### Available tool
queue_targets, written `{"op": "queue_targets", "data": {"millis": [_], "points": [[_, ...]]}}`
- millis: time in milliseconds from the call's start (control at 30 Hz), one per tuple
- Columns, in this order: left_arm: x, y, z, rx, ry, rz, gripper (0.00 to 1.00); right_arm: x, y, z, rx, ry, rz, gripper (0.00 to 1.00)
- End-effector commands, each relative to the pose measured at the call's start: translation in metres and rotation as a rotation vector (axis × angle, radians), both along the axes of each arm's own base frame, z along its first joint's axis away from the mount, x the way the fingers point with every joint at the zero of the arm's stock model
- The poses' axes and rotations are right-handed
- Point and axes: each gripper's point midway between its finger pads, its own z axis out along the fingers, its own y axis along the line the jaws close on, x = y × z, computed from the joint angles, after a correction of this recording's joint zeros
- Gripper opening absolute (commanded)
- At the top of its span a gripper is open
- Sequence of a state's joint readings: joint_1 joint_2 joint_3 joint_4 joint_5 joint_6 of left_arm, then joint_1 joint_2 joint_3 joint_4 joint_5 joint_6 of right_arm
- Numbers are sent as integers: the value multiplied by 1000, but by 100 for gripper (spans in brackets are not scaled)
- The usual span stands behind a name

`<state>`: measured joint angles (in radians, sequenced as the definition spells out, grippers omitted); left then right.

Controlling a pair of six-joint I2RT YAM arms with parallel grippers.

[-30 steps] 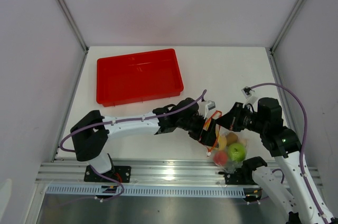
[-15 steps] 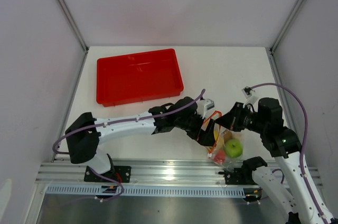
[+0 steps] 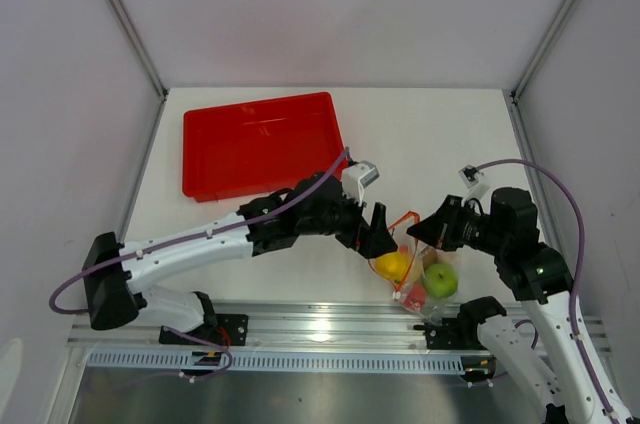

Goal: Place the food in the zip-top bag and seal the zipper
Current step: Place the fake fruit in the zipper food storage bag, then adjust the zipper food storage bag at the center of the board.

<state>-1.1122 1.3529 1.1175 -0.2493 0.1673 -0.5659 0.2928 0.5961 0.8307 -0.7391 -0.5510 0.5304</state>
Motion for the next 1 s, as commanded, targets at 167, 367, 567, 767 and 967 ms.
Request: {"op": "queue_targets", "data": {"millis": [167, 367, 567, 767, 967], "points": [[22, 21, -16, 24, 77, 120, 100, -3, 4, 9, 32, -35, 31, 0], [19, 17, -44, 75, 113, 100, 78, -3, 4, 9, 32, -36, 33, 0], [16, 15, -62, 95, 155, 102, 59, -4, 4, 6, 29, -31, 32, 0], [5, 2, -79, 100, 209, 41, 53, -5, 5, 5, 34, -25, 37, 0], [1, -12, -81, 73, 237, -13, 25, -5, 5, 3, 30, -19, 38, 0]]}}
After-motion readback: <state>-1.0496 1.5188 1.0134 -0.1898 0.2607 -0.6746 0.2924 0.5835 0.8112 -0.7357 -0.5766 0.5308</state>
